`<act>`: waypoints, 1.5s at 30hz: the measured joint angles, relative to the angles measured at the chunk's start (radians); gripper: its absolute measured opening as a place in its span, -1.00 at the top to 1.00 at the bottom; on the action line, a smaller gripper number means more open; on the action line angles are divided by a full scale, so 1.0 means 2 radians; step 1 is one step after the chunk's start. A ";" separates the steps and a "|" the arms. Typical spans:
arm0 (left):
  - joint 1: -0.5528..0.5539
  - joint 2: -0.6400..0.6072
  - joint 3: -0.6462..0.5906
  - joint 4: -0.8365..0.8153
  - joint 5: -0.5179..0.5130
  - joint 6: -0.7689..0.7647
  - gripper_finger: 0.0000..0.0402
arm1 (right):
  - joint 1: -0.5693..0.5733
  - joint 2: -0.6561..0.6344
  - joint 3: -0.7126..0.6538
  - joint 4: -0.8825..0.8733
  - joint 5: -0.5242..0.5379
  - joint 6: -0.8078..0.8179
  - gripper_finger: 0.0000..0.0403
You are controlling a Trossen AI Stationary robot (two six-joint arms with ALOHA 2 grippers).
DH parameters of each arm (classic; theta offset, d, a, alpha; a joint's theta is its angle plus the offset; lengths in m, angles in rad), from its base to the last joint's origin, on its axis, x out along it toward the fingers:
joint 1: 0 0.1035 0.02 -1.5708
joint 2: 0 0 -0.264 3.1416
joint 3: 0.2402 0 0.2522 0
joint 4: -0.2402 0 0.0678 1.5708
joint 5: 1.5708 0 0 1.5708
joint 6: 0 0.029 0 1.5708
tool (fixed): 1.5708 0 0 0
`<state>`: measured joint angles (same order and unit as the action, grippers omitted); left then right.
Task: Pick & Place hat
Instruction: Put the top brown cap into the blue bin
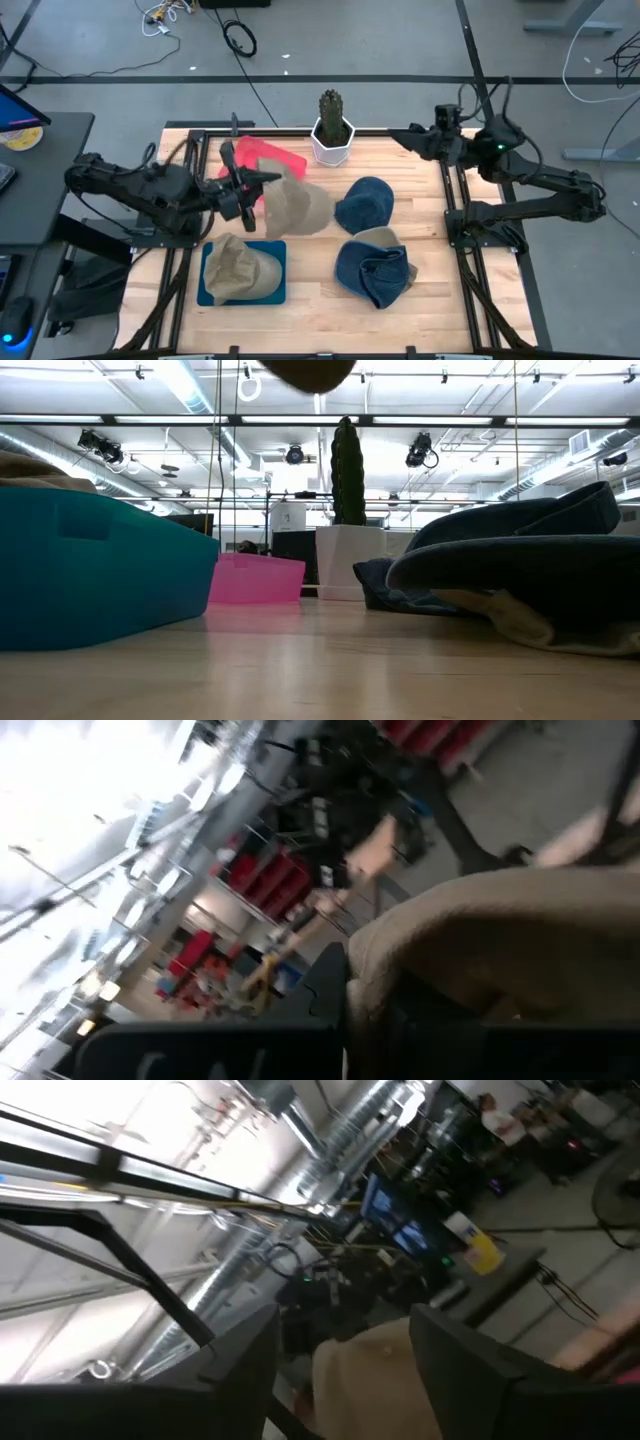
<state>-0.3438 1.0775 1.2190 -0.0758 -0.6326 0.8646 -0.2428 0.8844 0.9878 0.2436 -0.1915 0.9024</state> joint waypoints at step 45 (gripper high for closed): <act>-0.242 0.076 -0.001 -0.491 -0.053 -0.401 0.90 | 0.000 0.037 0.000 -0.072 0.027 0.002 -0.10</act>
<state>-0.8271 1.2297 1.2179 -1.0585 -0.7382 0.0626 -0.2427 0.9592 0.9878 0.1001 -0.1380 0.9062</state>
